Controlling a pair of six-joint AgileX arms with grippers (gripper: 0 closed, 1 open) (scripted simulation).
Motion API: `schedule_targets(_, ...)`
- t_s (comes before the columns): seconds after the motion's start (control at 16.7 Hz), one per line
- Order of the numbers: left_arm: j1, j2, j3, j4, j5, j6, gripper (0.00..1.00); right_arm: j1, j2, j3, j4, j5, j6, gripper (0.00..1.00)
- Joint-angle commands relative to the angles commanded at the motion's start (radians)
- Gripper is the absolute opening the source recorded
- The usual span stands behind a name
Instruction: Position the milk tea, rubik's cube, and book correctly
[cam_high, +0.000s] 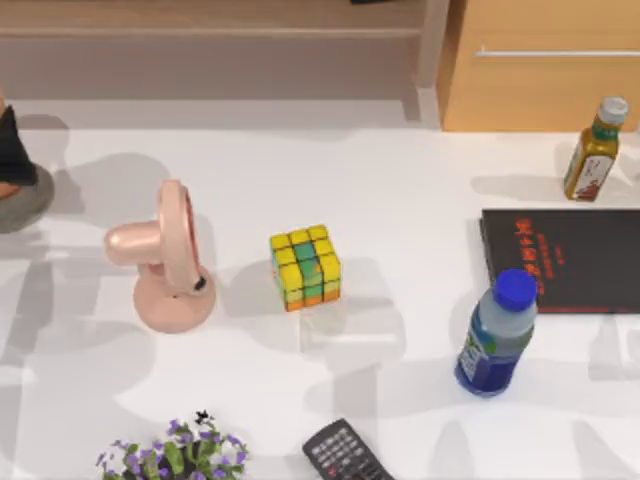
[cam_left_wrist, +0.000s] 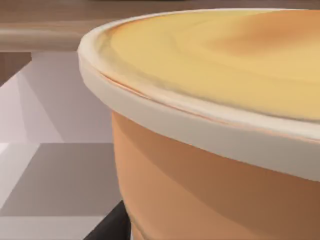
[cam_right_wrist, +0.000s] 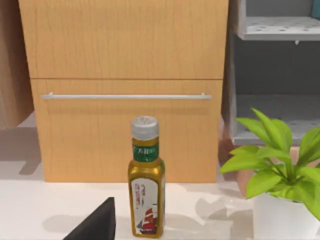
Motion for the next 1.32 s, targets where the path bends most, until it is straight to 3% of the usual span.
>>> schedule_targets(0.6,0.000,-0.003,-0.002,0.003,0.001,0.000,1.00,0.000,0.000,0.000,0.000,0.000,0.000,1.00)
schedule_targets(0.96,0.025,-0.045,-0.120,0.074,0.025,0.002,1.00,0.000,0.000,0.000,0.000,0.000,0.000,1.00)
schedule_targets(1.32,0.023,-0.058,-0.123,0.060,0.024,0.003,1.00,0.000,0.000,0.000,0.000,0.000,0.000,1.00)
